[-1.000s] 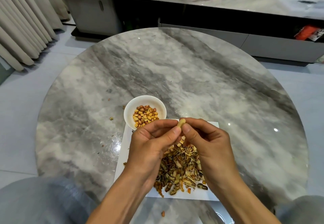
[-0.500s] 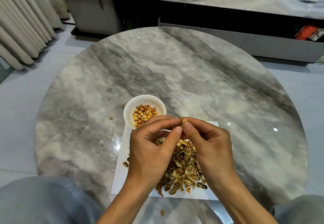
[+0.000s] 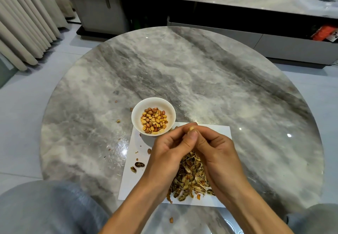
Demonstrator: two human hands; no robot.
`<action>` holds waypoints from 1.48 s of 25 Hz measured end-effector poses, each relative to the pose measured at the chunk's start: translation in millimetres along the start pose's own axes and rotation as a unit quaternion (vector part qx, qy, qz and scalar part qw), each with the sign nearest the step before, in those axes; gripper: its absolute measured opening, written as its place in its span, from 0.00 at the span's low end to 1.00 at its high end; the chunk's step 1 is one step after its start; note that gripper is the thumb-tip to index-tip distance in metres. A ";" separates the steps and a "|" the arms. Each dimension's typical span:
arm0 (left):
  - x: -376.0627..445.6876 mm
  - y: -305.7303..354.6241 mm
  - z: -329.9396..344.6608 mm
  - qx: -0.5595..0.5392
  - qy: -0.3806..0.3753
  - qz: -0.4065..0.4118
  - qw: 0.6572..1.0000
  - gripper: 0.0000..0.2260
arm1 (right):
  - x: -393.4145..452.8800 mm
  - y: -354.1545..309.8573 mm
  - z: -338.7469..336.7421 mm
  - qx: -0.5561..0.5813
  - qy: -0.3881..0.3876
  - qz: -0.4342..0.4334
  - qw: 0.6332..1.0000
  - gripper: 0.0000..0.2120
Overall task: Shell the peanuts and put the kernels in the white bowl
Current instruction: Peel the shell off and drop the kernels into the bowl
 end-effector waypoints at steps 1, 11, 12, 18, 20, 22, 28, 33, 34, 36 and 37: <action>0.0 -1.6 0.8 0.000 -0.001 -0.003 1.000 0.16 | -0.9 1.3 3.4 0.001 -0.012 0.002 1.000 0.09; -5.3 2.7 13.7 0.063 0.029 0.084 0.994 0.12 | -6.2 3.5 6.5 0.000 0.047 -0.034 0.998 0.09; -5.2 4.2 13.7 0.072 0.023 0.081 0.994 0.12 | -6.7 2.2 6.5 0.010 0.043 -0.023 0.999 0.09; -9.6 18.3 -0.4 0.184 0.026 0.117 0.976 0.14 | 0.8 -18.8 -14.1 -0.056 0.050 -0.030 0.997 0.06; -8.1 21.9 -3.2 0.219 0.034 0.144 0.964 0.16 | 3.1 -19.3 -17.3 -0.092 0.033 -0.035 0.995 0.06; -5.6 28.3 -4.0 0.234 0.033 0.171 0.956 0.15 | 3.9 -18.3 -16.8 -0.125 0.000 -0.039 0.991 0.07; -3.4 35.2 -10.0 0.186 0.041 0.135 0.972 0.09 | 3.0 -30.6 -18.3 -0.216 -0.037 -0.073 0.973 0.09; -6.5 33.7 -6.9 0.115 0.074 0.144 0.980 0.09 | -4.3 -35.2 -13.2 -0.254 0.004 -0.179 0.950 0.11; -7.8 31.8 -5.9 0.090 0.089 0.141 0.982 0.08 | -5.2 -33.2 -13.5 -0.239 0.014 -0.180 0.954 0.12; -9.9 27.1 -3.9 0.052 0.109 0.123 0.985 0.08 | -5.4 -29.4 -13.1 -0.209 0.029 -0.167 0.963 0.12; -9.9 25.7 -4.2 0.045 0.112 0.114 0.986 0.08 | -5.4 -28.6 -12.7 -0.209 0.031 -0.165 0.963 0.12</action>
Point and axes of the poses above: each hand's wrist, its own x-axis towards the middle knuckle, its own z-axis out of the palm, y = z × x, the point moved 5 cm from there along x, towards the middle knuckle, and after that the axes turned 3 degrees about -x, right-handed, at the moved point
